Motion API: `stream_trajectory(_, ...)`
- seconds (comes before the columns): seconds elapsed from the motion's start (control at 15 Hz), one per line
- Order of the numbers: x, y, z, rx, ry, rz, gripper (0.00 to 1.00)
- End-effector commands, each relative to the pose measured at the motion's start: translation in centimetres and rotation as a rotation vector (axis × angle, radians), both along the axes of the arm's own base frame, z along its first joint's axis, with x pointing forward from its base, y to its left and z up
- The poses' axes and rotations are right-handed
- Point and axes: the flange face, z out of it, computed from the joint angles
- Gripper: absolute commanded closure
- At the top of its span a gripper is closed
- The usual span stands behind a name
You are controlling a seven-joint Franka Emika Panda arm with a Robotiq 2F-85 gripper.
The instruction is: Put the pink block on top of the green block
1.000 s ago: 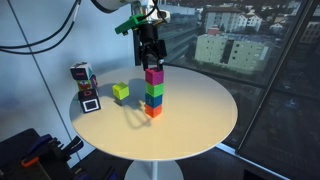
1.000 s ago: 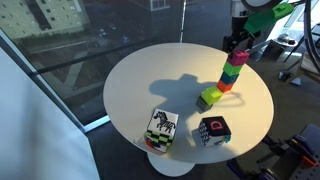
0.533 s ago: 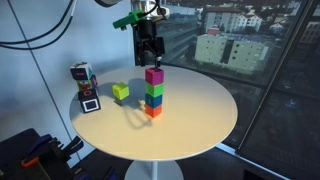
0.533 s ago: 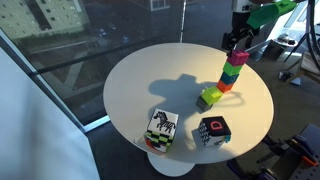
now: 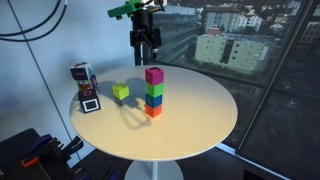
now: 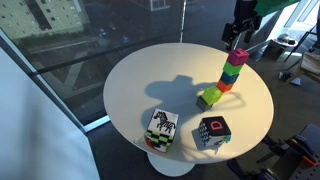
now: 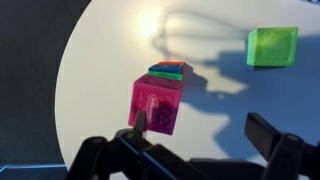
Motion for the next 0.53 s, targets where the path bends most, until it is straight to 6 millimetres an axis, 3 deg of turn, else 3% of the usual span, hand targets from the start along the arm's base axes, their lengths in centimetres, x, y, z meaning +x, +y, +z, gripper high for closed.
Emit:
stream_trajectory(0.0,-2.1,0.9,1.9,0.049,0.009,0.038,0.0)
stream_trajectory(0.47,-6.1,2.2,4.0,0.073,0.075,0.101,0.0)
